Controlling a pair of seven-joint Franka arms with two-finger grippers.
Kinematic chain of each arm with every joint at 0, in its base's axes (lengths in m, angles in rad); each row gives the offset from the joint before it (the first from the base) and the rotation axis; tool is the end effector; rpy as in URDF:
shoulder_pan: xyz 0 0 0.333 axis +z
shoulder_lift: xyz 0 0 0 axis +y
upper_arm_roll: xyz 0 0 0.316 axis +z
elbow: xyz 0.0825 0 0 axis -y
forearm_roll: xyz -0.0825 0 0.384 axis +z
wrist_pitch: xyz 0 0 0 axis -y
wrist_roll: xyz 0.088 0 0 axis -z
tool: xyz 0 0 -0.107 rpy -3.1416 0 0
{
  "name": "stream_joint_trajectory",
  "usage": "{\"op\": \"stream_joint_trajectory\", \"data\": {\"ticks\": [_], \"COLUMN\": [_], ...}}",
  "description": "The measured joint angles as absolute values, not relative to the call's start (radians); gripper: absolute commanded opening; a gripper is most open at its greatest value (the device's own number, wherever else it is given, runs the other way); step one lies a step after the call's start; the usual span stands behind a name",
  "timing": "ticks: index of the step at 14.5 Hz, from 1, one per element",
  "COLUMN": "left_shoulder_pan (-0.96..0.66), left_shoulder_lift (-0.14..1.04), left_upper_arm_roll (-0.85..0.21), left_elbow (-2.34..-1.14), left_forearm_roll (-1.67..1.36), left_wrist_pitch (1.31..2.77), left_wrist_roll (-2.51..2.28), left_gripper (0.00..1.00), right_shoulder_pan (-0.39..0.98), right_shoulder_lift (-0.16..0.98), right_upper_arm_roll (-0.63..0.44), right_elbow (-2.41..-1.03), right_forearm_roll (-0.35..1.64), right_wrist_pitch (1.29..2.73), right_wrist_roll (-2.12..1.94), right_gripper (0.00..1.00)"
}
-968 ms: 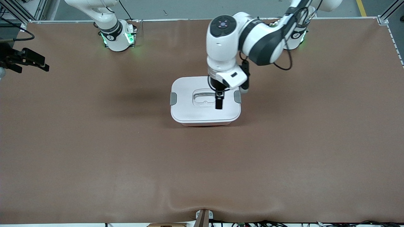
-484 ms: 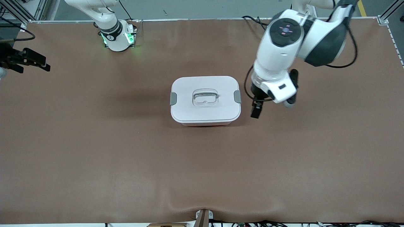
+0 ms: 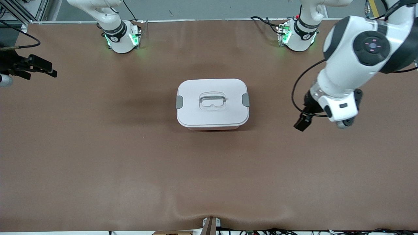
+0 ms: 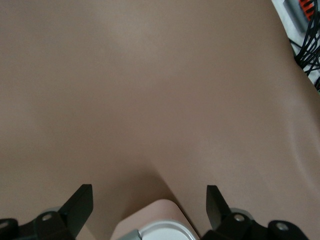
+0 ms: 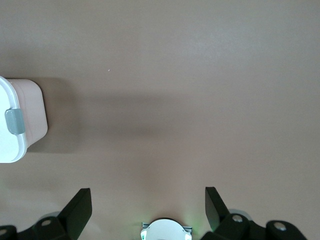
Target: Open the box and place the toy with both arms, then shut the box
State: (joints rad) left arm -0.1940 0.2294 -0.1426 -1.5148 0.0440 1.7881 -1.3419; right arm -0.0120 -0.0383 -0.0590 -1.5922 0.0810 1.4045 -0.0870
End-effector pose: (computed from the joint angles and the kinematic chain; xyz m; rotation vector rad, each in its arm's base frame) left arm 0.6052 -0.1984 0.5352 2.7318 1.4946 0.0608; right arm 0.5233 -0.0281 0.6224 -3.0392 -0.0359 0.2169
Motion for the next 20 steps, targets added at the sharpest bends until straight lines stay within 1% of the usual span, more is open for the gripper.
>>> {"op": "stream_joint_trajectory", "data": {"ticks": [3,5,7,10,14,16,20], "left_shoulder_pan": [-0.147,-0.089,-0.009,0.047,0.028,0.011,0.006], "left_shoulder_lift": [0.215,0.202,0.193,0.171,0.062,0.011,-0.045], "left_upper_arm_roll": [-0.141,-0.162,-0.192,-0.192,-0.18,-0.157,-0.049], "left_elbow": [-1.497,-1.495,-1.495,-1.492,-1.486,-1.487,-1.494], "left_forearm_roll": [0.043,0.043,0.043,0.043,0.043,0.043,0.007], "left_wrist_pitch": [1.772,1.746,1.731,1.716,1.567,1.528,1.482], "left_wrist_roll": [-1.21,-1.118,-1.021,-0.865,-0.659,-0.555,-0.34], "left_gripper": [1.0,1.0,1.0,1.0,1.0,1.0,1.0], "right_shoulder_pan": [-0.061,-0.087,-0.097,-0.114,-0.118,-0.119,-0.131], "right_shoulder_lift": [-0.037,-0.037,-0.037,-0.037,-0.037,-0.036,-0.031], "right_upper_arm_roll": [-0.064,-0.067,-0.068,-0.069,-0.069,-0.069,-0.071], "right_elbow": [-1.592,-1.592,-1.592,-1.592,-1.592,-1.592,-1.593], "right_forearm_roll": [0.081,0.08,0.078,0.078,0.078,0.078,0.077], "right_wrist_pitch": [1.405,1.405,1.405,1.407,1.412,1.413,1.413], "right_wrist_roll": [-0.087,-0.09,-0.09,-0.09,-0.09,-0.09,-0.09], "right_gripper": [1.0,1.0,1.0,1.0,1.0,1.0,1.0]}}
